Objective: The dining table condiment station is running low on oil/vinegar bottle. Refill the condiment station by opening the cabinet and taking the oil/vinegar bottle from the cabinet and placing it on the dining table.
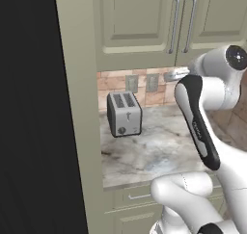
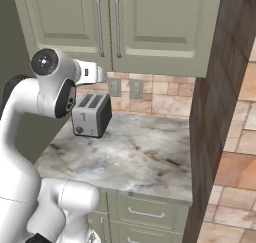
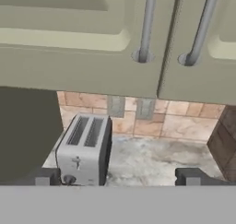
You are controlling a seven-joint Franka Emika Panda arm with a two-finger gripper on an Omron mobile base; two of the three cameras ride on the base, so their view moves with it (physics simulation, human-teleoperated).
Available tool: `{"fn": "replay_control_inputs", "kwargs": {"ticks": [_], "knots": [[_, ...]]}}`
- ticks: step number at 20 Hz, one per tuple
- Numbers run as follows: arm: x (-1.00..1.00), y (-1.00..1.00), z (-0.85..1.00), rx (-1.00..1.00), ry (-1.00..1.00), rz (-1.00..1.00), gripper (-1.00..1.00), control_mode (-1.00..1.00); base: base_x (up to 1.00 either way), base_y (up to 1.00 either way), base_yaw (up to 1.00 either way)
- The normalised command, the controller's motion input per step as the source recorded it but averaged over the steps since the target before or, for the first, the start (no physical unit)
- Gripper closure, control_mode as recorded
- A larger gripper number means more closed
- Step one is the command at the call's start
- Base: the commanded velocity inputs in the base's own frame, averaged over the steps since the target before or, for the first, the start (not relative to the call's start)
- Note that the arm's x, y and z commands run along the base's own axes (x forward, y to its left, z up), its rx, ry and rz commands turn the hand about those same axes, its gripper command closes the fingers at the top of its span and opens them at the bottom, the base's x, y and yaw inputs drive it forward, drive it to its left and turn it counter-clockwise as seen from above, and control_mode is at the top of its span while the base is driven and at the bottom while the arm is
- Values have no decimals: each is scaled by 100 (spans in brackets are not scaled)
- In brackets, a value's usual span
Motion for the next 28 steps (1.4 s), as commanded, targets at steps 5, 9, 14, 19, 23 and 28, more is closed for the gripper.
{"fn": "replay_control_inputs", "kwargs": {"ticks": [5, 9, 14, 19, 23, 28], "knots": [[0, -29, 71, 0, -12, -3, -100, -100, 0, 0, 0], [0, -37, 54, 0, -5, -8, -100, -100, 0, 0, 0], [2, -27, 46, 0, 0, -7, -100, -100, 0, 0, 0], [16, -16, 33, 0, 0, -1, -100, -100, 0, 0, 0], [23, -11, 28, 0, 0, 0, -100, -100, 0, 0, 0], [31, -18, 6, 1, 0, 0, -100, -100, 0, 0, 0]]}}
